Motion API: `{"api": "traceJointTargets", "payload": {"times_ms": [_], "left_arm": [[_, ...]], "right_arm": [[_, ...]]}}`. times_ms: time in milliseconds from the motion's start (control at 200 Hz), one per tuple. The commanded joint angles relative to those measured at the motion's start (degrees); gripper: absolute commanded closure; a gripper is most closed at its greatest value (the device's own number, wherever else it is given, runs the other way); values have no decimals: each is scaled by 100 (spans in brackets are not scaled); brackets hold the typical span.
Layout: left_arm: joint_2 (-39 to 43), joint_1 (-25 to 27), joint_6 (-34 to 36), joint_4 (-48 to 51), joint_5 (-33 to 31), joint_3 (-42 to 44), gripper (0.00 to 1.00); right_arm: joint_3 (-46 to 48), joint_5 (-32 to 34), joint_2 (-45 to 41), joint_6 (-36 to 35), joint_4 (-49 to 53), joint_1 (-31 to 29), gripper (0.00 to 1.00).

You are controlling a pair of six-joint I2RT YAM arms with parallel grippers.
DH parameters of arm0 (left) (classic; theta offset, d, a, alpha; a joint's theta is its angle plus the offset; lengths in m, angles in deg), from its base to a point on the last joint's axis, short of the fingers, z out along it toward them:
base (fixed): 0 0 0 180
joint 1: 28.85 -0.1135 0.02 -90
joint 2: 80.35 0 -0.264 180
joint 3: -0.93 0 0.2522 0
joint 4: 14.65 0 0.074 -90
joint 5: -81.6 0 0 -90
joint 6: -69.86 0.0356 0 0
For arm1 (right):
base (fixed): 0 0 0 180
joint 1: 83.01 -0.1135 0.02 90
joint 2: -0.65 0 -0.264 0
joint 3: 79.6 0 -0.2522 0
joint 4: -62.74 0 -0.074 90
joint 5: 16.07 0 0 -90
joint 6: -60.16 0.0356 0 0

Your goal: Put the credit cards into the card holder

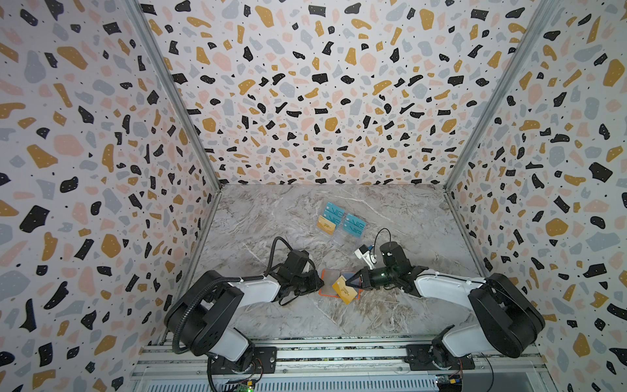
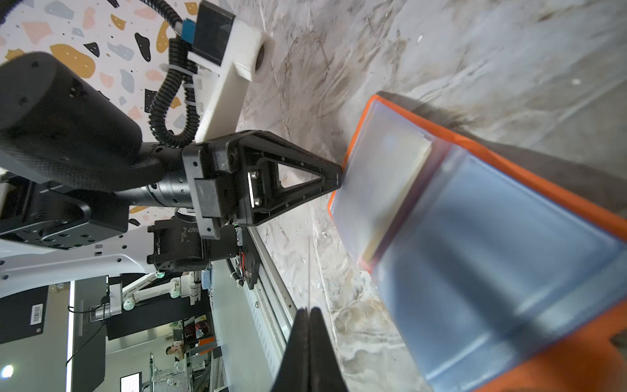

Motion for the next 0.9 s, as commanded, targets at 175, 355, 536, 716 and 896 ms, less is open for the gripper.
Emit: {"api": "traceJointTargets", "payload": {"times_ms": [175,355,536,716,896], "left_arm": [[-45,53,-15,492,-133,120,83],[-27,53,3,517,-137,102,84],[-12,53,-1,535,-127,93,83],[13,53,-5,539,-133,107,83],[30,53,-4,546,-117,94,83]], "right_arm": [[432,5,-102,556,-596,366,100],[385,4,118,696,-868,378,100],[378,37,323,699,-904,377,100],[422,117,384,742,-1006,401,100],[414,195,457,742,-1042,417,100]]}}
